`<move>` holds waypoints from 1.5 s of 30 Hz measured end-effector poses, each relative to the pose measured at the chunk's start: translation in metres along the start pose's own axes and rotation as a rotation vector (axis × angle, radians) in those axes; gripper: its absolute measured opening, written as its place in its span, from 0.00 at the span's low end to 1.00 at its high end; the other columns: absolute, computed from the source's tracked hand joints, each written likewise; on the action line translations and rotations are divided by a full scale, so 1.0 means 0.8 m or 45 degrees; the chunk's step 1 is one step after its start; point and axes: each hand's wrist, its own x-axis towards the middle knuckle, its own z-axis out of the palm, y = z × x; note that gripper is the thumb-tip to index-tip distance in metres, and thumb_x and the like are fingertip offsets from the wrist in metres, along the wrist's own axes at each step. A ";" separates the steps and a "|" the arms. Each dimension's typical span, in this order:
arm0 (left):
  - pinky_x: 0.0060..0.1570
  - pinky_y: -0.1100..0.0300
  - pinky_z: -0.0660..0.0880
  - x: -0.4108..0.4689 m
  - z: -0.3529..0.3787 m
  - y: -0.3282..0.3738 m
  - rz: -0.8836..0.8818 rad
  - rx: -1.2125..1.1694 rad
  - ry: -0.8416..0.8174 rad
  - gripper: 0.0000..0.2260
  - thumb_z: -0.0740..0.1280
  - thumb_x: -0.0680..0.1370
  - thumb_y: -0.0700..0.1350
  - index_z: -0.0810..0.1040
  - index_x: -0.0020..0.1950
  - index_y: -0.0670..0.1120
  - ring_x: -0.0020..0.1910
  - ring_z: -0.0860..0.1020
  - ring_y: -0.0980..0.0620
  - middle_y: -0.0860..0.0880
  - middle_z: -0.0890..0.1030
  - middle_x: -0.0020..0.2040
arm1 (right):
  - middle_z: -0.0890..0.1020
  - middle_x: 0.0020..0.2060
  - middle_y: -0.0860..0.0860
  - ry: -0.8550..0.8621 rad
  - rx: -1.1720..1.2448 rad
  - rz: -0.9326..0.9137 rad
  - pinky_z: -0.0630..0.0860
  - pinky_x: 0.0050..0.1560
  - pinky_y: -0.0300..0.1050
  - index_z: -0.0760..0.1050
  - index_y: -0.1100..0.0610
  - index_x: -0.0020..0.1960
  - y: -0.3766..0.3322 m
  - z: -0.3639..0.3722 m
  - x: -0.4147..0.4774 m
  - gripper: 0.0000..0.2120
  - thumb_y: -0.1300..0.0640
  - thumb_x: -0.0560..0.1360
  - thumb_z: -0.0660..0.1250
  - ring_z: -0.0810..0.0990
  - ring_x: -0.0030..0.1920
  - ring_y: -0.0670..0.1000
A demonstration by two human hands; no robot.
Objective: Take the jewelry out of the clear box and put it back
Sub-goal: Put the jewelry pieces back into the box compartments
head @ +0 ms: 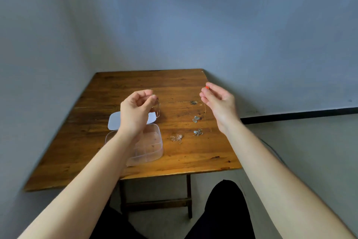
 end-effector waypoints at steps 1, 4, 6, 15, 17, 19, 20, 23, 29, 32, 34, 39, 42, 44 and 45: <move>0.38 0.64 0.79 0.006 -0.010 0.008 0.023 0.013 0.019 0.04 0.72 0.77 0.40 0.82 0.51 0.46 0.40 0.85 0.53 0.50 0.86 0.40 | 0.85 0.51 0.52 -0.026 0.022 -0.023 0.80 0.49 0.36 0.79 0.57 0.64 -0.011 0.012 0.002 0.16 0.60 0.77 0.73 0.86 0.50 0.46; 0.38 0.62 0.80 0.023 -0.040 0.026 0.051 0.051 0.071 0.04 0.74 0.76 0.41 0.83 0.49 0.49 0.37 0.83 0.54 0.50 0.86 0.40 | 0.86 0.51 0.51 -0.091 0.068 -0.080 0.81 0.49 0.38 0.81 0.56 0.62 -0.036 0.049 0.004 0.15 0.60 0.76 0.74 0.87 0.50 0.47; 0.40 0.60 0.81 0.032 -0.060 0.032 0.070 0.056 0.089 0.04 0.73 0.76 0.41 0.83 0.49 0.48 0.37 0.83 0.53 0.48 0.86 0.41 | 0.87 0.49 0.50 -0.135 0.090 -0.106 0.82 0.50 0.40 0.81 0.56 0.61 -0.048 0.074 0.003 0.14 0.60 0.76 0.74 0.87 0.50 0.48; 0.32 0.70 0.73 0.045 -0.126 0.014 0.092 0.237 0.180 0.02 0.73 0.76 0.41 0.83 0.46 0.48 0.32 0.80 0.57 0.49 0.85 0.36 | 0.86 0.49 0.53 -0.341 0.044 -0.098 0.82 0.52 0.42 0.80 0.59 0.63 -0.045 0.167 -0.014 0.14 0.61 0.77 0.72 0.86 0.48 0.48; 0.32 0.71 0.72 0.043 -0.134 0.003 0.083 0.280 0.206 0.04 0.73 0.76 0.40 0.83 0.45 0.49 0.32 0.80 0.61 0.52 0.84 0.36 | 0.86 0.48 0.53 -0.386 -0.013 -0.078 0.82 0.53 0.43 0.79 0.59 0.64 -0.034 0.181 -0.019 0.15 0.61 0.78 0.72 0.86 0.47 0.48; 0.33 0.71 0.73 0.041 -0.143 -0.008 0.055 0.327 0.220 0.05 0.73 0.76 0.40 0.83 0.44 0.50 0.33 0.79 0.62 0.53 0.84 0.37 | 0.86 0.48 0.52 -0.429 -0.068 -0.045 0.82 0.54 0.43 0.79 0.60 0.64 -0.020 0.193 -0.025 0.15 0.61 0.78 0.71 0.86 0.47 0.48; 0.34 0.71 0.74 0.040 -0.147 -0.015 0.039 0.348 0.218 0.06 0.74 0.75 0.39 0.83 0.44 0.51 0.34 0.79 0.62 0.52 0.84 0.38 | 0.86 0.48 0.52 -0.447 -0.103 -0.026 0.82 0.55 0.44 0.79 0.60 0.64 -0.013 0.198 -0.027 0.15 0.61 0.78 0.71 0.86 0.48 0.48; 0.37 0.72 0.75 0.036 -0.156 -0.035 0.001 0.453 0.210 0.06 0.74 0.75 0.39 0.83 0.44 0.51 0.35 0.80 0.63 0.52 0.84 0.39 | 0.86 0.47 0.52 -0.487 -0.179 0.012 0.82 0.55 0.44 0.79 0.59 0.65 0.007 0.208 -0.033 0.15 0.60 0.78 0.71 0.87 0.47 0.47; 0.37 0.70 0.74 0.028 -0.169 -0.072 -0.090 0.746 0.142 0.04 0.74 0.76 0.42 0.84 0.50 0.48 0.39 0.81 0.60 0.53 0.84 0.41 | 0.87 0.43 0.47 -0.506 -0.273 0.062 0.82 0.53 0.41 0.79 0.57 0.64 0.045 0.216 -0.033 0.16 0.59 0.77 0.71 0.87 0.47 0.47; 0.43 0.65 0.75 0.024 -0.172 -0.086 -0.108 0.940 0.072 0.06 0.73 0.76 0.42 0.84 0.52 0.47 0.44 0.80 0.58 0.54 0.83 0.45 | 0.87 0.42 0.48 -0.525 -0.440 0.112 0.81 0.56 0.45 0.80 0.57 0.64 0.073 0.217 -0.032 0.15 0.59 0.78 0.69 0.86 0.48 0.50; 0.45 0.64 0.75 0.022 -0.174 -0.094 -0.131 1.047 0.003 0.07 0.73 0.76 0.41 0.84 0.54 0.47 0.47 0.80 0.55 0.52 0.83 0.46 | 0.87 0.46 0.54 -0.552 -0.618 0.170 0.80 0.54 0.45 0.82 0.58 0.58 0.094 0.216 -0.031 0.11 0.60 0.77 0.68 0.84 0.47 0.51; 0.48 0.61 0.76 0.022 -0.176 -0.103 -0.159 1.167 -0.080 0.08 0.71 0.77 0.40 0.84 0.55 0.47 0.49 0.80 0.53 0.50 0.85 0.49 | 0.84 0.57 0.55 -0.787 -1.175 0.210 0.79 0.59 0.45 0.81 0.58 0.63 0.131 0.214 -0.033 0.14 0.61 0.78 0.68 0.82 0.55 0.55; 0.48 0.60 0.76 0.023 -0.175 -0.100 -0.151 1.212 -0.105 0.08 0.71 0.77 0.40 0.84 0.55 0.47 0.49 0.80 0.53 0.50 0.85 0.50 | 0.82 0.62 0.54 -0.918 -1.390 0.159 0.77 0.63 0.47 0.80 0.56 0.65 0.135 0.218 -0.036 0.15 0.60 0.79 0.68 0.80 0.59 0.55; 0.50 0.58 0.78 0.024 -0.175 -0.094 -0.138 1.240 -0.125 0.09 0.71 0.77 0.41 0.84 0.56 0.47 0.51 0.80 0.52 0.49 0.85 0.51 | 0.81 0.63 0.53 -0.926 -1.404 0.111 0.76 0.62 0.43 0.80 0.56 0.65 0.128 0.216 -0.035 0.15 0.61 0.80 0.66 0.80 0.60 0.54; 0.51 0.57 0.78 0.024 -0.176 -0.091 -0.125 1.249 -0.129 0.09 0.70 0.77 0.41 0.84 0.57 0.46 0.51 0.80 0.52 0.49 0.85 0.52 | 0.81 0.64 0.53 -0.910 -1.388 0.086 0.75 0.59 0.41 0.80 0.56 0.65 0.122 0.214 -0.033 0.15 0.62 0.80 0.65 0.80 0.60 0.54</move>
